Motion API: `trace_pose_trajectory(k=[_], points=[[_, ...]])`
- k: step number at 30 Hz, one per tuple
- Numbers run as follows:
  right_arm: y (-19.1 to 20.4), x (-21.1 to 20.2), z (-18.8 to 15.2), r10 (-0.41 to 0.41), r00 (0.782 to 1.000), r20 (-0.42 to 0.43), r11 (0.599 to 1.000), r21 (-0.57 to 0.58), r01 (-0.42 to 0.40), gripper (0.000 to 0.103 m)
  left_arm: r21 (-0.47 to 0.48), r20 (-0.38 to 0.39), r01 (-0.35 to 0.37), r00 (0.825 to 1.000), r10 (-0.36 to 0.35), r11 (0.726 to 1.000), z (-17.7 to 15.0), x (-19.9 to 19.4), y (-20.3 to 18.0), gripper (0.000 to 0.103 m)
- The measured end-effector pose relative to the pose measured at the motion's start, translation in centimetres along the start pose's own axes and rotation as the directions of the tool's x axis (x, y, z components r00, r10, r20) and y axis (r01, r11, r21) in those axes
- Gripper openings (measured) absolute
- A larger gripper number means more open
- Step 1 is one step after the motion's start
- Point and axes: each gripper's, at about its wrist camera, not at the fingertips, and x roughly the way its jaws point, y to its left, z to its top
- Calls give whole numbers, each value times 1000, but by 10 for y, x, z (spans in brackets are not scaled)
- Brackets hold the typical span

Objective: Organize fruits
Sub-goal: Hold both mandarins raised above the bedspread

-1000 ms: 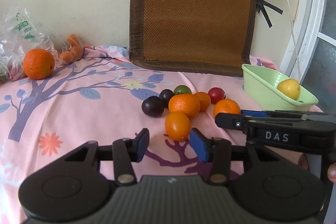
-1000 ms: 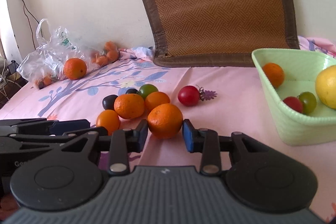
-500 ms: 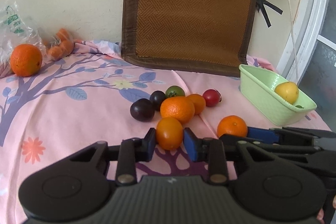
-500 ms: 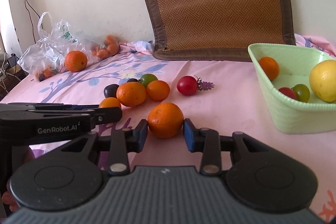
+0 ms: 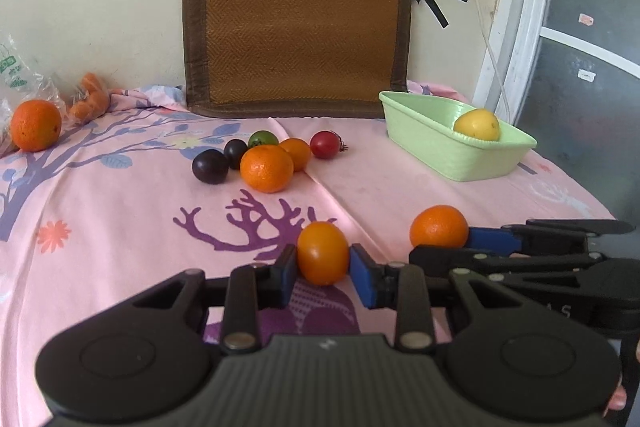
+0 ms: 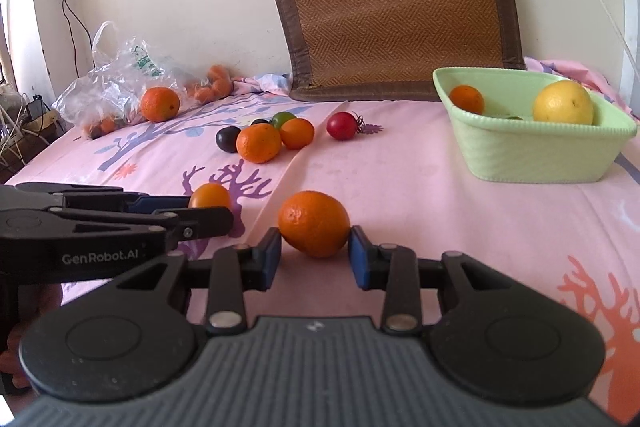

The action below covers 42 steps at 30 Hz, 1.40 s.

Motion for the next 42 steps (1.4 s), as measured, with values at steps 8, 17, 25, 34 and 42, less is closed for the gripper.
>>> trace_pose_trajectory(k=[8,17,25,34,42], points=[[2,-1,-2,8,1000,7,1000,10,-8,43,-12,16,-30,999,30,999,-2,-4,1,30],[-1,-2,-2,4,1000,12,1000,16,-4,45,-5,14,-44,999,44,999,-2,-3,0,31],[0,-2,-2,2,1000,10,1000,14,-2,45,-11,10,-41,999,41,999,-1,-3,2,31],[-1,-2,-2,-6,1000,13,1000,17,5,45,-13,7,-33,999,33,999,-1,-1,2,30],[0,-1,-2,-15,1000,9,1000,9,15,49,-15,3,-43,999,43,999,-1,0,1,34]])
